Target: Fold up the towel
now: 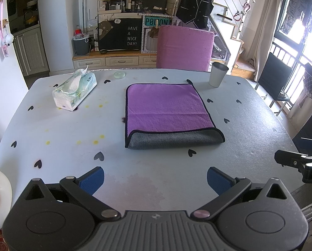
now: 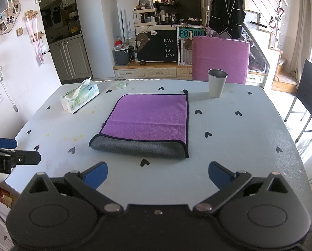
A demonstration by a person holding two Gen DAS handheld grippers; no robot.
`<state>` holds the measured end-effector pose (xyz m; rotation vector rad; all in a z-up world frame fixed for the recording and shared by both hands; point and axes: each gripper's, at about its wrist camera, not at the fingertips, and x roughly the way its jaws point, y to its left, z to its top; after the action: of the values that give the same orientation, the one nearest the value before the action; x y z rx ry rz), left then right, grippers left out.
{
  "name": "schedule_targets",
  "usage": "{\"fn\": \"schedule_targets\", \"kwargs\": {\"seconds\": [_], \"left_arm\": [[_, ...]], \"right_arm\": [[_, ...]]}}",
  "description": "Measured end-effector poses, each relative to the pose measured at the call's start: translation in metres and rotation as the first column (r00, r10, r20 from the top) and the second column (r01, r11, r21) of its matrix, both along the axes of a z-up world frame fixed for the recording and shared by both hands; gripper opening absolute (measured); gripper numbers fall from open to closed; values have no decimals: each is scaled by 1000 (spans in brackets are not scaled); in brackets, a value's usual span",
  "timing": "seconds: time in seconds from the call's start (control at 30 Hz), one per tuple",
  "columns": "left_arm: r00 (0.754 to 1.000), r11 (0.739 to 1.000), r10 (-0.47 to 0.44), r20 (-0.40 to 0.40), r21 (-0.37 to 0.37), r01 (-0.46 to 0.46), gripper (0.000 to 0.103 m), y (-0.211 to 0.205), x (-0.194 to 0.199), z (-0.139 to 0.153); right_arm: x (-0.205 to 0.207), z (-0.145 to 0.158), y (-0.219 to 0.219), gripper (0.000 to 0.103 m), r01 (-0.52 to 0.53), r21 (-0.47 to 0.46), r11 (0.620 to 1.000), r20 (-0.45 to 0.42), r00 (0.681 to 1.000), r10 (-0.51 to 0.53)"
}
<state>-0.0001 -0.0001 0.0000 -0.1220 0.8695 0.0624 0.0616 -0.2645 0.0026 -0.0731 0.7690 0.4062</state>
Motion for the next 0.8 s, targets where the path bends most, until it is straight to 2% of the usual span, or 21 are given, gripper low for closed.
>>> {"fn": "schedule_targets", "kwargs": {"seconds": [0.8], "left_arm": [[1000, 1000, 8, 10, 18, -8, 103, 0, 0, 1]], "right_arm": [[0, 1, -1, 103, 2, 3, 1000, -1, 1000, -2]]}}
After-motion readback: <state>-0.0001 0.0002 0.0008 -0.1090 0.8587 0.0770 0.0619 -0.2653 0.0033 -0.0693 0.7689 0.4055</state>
